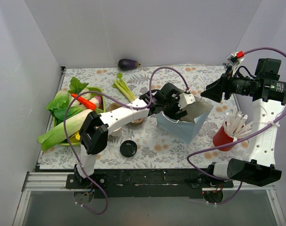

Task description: Pack the takeout coffee

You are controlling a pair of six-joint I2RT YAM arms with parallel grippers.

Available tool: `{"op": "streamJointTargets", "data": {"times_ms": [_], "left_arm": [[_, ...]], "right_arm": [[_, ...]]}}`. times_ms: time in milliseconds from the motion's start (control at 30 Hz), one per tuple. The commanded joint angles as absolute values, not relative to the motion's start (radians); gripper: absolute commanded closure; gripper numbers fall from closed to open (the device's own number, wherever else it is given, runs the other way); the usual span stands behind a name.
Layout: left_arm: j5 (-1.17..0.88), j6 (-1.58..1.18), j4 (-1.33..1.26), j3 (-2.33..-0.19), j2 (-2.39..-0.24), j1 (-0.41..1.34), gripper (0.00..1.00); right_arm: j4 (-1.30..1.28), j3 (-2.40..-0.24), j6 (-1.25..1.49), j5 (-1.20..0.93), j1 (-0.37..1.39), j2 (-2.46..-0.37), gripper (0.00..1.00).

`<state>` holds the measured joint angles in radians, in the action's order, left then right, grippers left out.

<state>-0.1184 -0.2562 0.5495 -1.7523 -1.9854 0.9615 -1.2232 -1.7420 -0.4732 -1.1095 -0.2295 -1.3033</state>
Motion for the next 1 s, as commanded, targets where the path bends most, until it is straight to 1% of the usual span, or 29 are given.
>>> {"op": "streamJointTargets", "data": {"times_ms": [0, 433, 667, 967], "left_arm": [[-0.15, -0.322, 0.672, -1.73, -2.04, 0.965, 1.0], [-0.124, -0.328, 0.663, -1.721, -2.06, 0.954, 1.0], [-0.121, -0.331, 0.709, -1.747, -2.08, 0.954, 1.0], [-0.112, -0.339, 0.7, -1.744, -2.065, 0.956, 1.0]], "right_arm": [[-1.157, -1.718, -0.433, -1.147, -0.236, -1.256, 0.33], [-1.166, -1.7, -0.439, -1.141, -0.236, -1.244, 0.33], [-1.164, -1.698, -0.44, -1.144, -0.236, -1.239, 0.33], [-1.151, -1.671, -0.442, -1.143, -0.236, -1.215, 0.33]]}}
